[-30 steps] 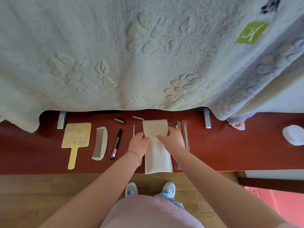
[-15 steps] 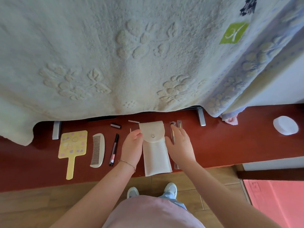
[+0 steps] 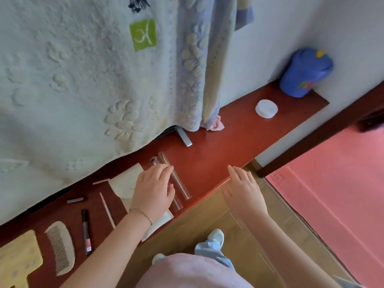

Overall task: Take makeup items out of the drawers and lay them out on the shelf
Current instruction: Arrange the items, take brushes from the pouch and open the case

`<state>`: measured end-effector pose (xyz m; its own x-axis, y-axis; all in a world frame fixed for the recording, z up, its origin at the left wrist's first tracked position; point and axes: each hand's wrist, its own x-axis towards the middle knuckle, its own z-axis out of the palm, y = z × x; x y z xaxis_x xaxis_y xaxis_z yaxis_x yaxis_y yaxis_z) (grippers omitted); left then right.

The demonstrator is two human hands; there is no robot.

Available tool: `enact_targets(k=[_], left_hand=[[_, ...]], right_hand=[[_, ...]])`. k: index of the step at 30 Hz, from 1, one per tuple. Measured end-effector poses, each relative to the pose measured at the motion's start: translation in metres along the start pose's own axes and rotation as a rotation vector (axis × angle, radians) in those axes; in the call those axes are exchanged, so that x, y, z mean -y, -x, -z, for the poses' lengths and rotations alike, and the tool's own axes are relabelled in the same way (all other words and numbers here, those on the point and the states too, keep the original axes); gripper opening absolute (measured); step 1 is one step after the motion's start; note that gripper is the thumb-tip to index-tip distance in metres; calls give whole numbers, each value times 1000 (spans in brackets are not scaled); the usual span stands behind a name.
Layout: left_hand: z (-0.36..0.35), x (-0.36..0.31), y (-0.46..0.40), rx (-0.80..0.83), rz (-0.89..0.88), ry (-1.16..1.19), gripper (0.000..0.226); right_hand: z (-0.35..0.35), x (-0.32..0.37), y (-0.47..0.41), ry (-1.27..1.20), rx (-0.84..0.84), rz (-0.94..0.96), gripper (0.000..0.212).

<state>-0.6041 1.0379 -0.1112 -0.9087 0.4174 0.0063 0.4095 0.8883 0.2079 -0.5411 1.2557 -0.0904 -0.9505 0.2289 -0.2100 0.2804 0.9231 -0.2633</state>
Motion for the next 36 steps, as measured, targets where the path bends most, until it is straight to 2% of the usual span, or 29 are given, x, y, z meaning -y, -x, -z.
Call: enact_targets(k=[3,8,14,23,32,36], left_hand=[[-2,-16,-19,-8,-79,-74,42],[-7,-55,-50,-16,-157,-73,44],[-20,-109,-81,-40,-224,-61,45],[-40,-179,-116,-59,-210,-39,45],[-56,-222,-154,9,-248,-101,43],[-64,-241,-184,17,-252,-90,43]], right_hand=[[12,-33,9,37,-10,-53,57],[22,-79,14,33,-46,-124,57],[30,-121,1,32,-56,-93,58],[54,-184,-22,18,-78,-13,58],[75,-236,-38,-15,-127,-61,58],[70,-262,-57,66,-147,-62,56]])
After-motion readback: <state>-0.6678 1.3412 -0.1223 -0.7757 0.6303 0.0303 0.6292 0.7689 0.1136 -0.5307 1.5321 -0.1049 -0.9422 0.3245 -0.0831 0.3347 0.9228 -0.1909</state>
